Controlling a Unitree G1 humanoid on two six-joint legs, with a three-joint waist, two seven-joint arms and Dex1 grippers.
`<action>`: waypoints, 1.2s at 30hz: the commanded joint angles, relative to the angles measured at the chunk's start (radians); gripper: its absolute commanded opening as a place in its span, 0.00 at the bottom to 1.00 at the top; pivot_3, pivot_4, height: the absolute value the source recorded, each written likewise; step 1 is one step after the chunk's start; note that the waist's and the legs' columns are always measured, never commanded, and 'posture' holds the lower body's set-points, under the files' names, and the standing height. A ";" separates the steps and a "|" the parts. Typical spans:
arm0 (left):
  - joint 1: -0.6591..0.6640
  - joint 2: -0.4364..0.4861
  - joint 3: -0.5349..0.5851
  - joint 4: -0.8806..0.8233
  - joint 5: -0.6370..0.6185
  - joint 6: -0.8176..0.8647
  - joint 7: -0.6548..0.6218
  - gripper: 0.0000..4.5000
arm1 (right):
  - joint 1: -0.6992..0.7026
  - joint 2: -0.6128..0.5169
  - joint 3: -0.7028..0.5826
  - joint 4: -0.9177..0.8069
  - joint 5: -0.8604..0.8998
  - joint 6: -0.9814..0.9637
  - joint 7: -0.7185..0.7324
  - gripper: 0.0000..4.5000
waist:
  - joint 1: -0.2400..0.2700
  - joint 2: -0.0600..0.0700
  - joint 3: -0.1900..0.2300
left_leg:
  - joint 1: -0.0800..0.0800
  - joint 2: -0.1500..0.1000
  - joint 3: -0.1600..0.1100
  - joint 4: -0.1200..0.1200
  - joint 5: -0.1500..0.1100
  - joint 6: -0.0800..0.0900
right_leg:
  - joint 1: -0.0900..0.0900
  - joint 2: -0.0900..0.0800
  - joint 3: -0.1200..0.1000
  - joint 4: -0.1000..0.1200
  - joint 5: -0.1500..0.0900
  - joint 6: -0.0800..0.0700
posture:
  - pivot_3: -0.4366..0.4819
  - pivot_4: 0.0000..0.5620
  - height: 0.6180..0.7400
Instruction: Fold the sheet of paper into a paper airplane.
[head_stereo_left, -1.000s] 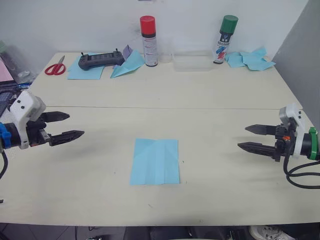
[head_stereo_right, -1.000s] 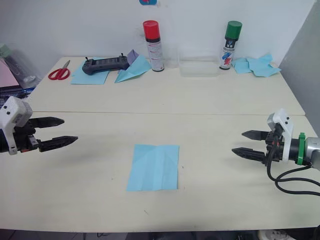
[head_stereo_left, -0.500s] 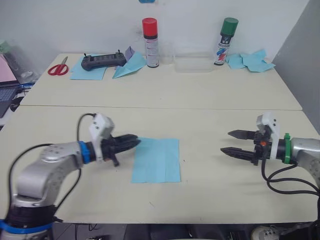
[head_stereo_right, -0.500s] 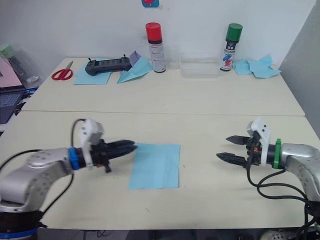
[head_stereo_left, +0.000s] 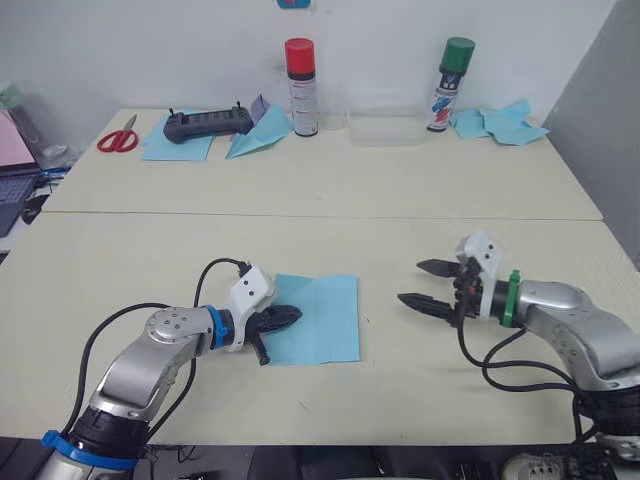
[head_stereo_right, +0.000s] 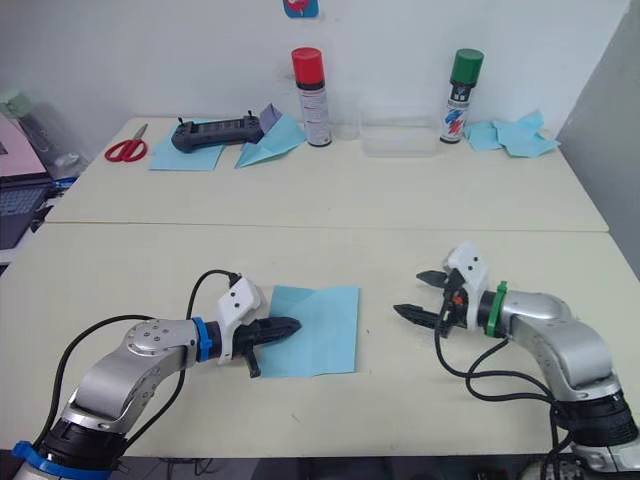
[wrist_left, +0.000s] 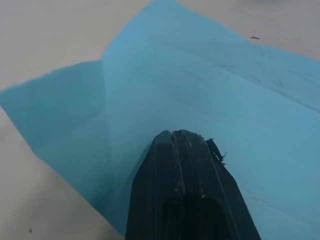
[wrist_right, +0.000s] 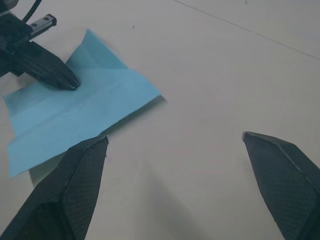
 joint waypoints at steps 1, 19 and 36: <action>0.030 0.000 -0.032 0.071 0.049 -0.021 -0.005 0.01 | -0.034 0.018 0.024 0.017 -0.048 -0.041 -0.018 1.00 | 0.000 0.000 -0.004 | 0.001 0.000 0.000 0.000 0.000 0.000 | 0.000 0.000 0.000 0.000 0.000 0.000 | 0.48 0.27 1.00; 0.049 -0.063 -0.018 0.086 0.045 -0.045 0.028 0.00 | -0.042 -0.008 0.283 -0.005 -0.132 0.014 0.176 0.01 | -0.001 -0.001 -0.010 | 0.011 0.000 0.001 0.000 0.000 0.000 | 0.010 0.000 0.002 0.000 -0.002 0.001 | 0.48 0.27 1.00; 0.068 -0.060 0.004 0.054 0.041 -0.028 0.032 0.00 | -0.072 0.171 0.314 0.057 -0.119 0.051 0.129 0.01 | -0.003 -0.003 -0.011 | 0.011 0.000 0.001 -0.001 0.000 0.000 | 0.010 0.000 0.002 -0.002 -0.004 -0.002 | 0.48 0.27 1.00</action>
